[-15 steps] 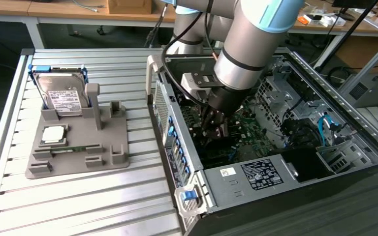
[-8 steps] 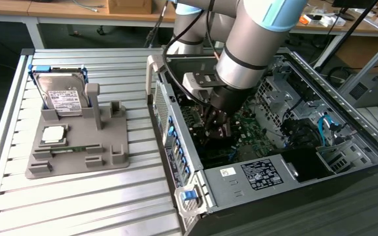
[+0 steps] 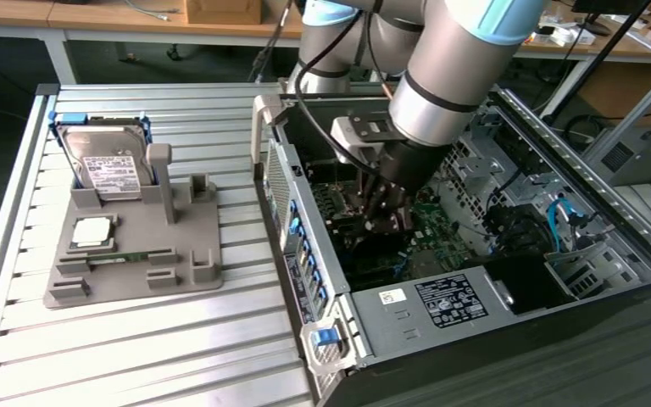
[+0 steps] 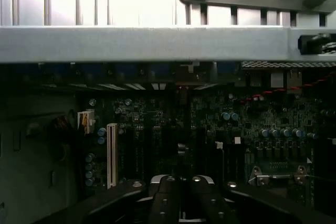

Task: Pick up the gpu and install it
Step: 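Press down on the gpu until it lock into place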

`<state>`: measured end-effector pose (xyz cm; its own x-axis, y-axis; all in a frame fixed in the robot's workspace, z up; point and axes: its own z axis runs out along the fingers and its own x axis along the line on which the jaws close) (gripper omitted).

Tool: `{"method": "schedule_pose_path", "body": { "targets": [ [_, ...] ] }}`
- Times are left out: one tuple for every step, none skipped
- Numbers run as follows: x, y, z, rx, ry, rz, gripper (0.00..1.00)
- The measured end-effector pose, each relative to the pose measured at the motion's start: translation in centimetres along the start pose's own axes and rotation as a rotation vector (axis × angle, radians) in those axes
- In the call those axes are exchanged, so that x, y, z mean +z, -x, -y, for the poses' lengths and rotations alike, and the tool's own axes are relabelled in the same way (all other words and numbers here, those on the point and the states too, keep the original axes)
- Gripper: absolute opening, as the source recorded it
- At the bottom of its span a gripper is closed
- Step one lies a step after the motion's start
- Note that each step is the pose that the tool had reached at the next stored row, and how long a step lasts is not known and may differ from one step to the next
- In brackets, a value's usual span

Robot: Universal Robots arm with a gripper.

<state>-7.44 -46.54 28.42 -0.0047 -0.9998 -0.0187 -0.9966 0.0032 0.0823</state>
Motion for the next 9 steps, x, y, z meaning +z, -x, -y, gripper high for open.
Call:
{"method": "schedule_pose_path", "body": {
  "targets": [
    [-0.05,0.0,0.46,0.0,0.0044,0.0001,0.11],
    [-0.08,0.0,0.9,0.0,0.0085,0.0004,0.11],
    [-0.12,0.0,1.4,0.0,0.0132,0.0006,0.11],
    [-0.15,0.0,1.85,0.0,0.0176,0.0009,0.11],
    [-0.2,0.0,2.31,0.0,0.0223,0.0012,0.11],
    [-0.22,0.0,2.73,0.0,0.0266,0.0016,0.11],
    [-0.27,0.0,3.26,0.0,0.0321,0.002,0.11],
    [-0.34,0.0,4.18,0.001,0.0419,0.0028,0.11],
    [-0.4,0.0,4.9,0.001,0.0495,0.003,0.11]
  ]
}}
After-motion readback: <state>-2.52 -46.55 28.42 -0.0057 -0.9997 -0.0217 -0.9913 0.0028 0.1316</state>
